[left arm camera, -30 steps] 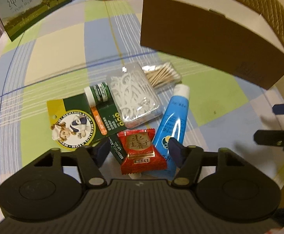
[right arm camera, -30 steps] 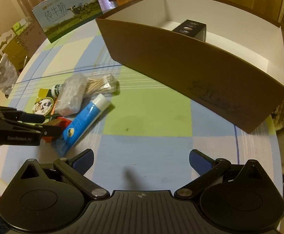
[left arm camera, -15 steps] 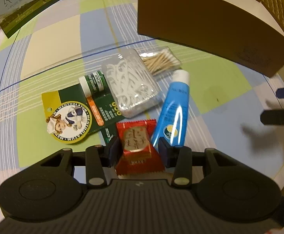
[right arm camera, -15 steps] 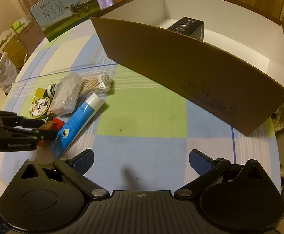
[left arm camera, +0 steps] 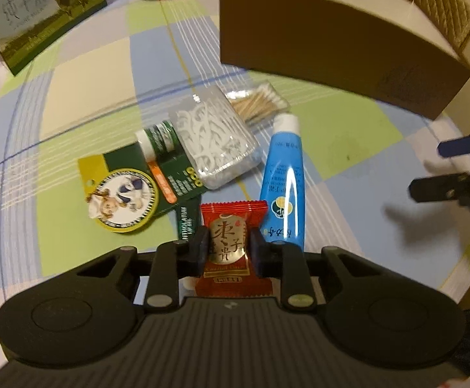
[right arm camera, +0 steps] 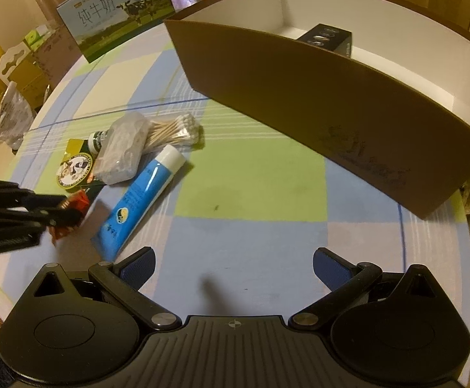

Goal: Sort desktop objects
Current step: 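Grasp the red candy packet with the left tool, then grasp the blue tube with the right tool while the left tool holds the candy packet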

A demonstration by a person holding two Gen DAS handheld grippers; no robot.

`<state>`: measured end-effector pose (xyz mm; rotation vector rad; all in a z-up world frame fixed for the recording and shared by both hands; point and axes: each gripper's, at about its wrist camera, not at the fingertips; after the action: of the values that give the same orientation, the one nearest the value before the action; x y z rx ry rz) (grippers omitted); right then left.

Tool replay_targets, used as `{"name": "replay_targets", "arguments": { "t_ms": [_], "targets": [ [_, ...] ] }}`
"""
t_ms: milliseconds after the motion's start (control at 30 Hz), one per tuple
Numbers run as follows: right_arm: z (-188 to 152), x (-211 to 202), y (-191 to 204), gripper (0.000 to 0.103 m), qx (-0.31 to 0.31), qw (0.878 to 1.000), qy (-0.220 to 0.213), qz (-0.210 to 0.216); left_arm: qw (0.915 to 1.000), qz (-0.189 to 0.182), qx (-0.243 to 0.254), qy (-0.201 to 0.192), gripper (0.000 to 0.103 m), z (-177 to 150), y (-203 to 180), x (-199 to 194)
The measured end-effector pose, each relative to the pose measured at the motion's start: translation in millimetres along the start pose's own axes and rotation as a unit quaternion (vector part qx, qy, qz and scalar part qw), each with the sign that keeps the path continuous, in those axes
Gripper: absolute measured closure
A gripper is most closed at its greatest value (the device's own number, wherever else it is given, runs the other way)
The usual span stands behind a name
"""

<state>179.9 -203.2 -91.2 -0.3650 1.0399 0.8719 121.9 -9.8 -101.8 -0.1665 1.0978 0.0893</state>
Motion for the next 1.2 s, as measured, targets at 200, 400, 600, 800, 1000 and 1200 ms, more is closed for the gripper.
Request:
{"name": "replay_targets", "arguments": {
  "t_ms": [200, 400, 600, 800, 1000, 1200],
  "targets": [
    [5.1, 7.8, 18.3, 0.002, -0.007, 1.000, 0.001, 0.019, 0.9989, 0.022, -0.032, -0.025, 0.081, -1.2, 25.7, -21.4],
    [13.6, 21.7, 43.8, 0.002, -0.026, 0.999, -0.001, 0.038, 0.9944, 0.061, -0.079, -0.034, 0.081, -4.5, 67.9, -30.4],
    [26.8, 45.8, 69.6, 0.002, -0.044, 0.998, -0.010, 0.042, 0.9897, 0.076, -0.116, -0.036, 0.081, -9.9, 96.9, -33.4],
    [40.6, 69.1, 85.2, 0.009, -0.039, 0.999, -0.027, 0.020, 0.9874, 0.078, -0.133, -0.034, 0.081, -9.5, 114.0, -31.0],
    [40.6, 88.1, 92.8, 0.029, -0.062, 0.997, -0.024, -0.024, 0.9871, 0.077, -0.138, -0.029, 0.081, -7.6, 123.0, -26.4],
    [31.1, 79.8, 78.2, 0.066, -0.103, 0.993, -0.018, -0.048, 0.9872, 0.072, -0.141, -0.021, 0.081, -6.2, 129.3, -19.6]
  ]
}}
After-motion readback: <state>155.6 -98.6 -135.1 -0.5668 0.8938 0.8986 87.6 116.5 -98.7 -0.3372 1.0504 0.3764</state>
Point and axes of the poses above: each gripper's, at about its wrist camera, not at the fingertips, and x roughly the way its jaws point, y to its left, z to its top, and after that the axes turned 9 degrees about -x, right-handed
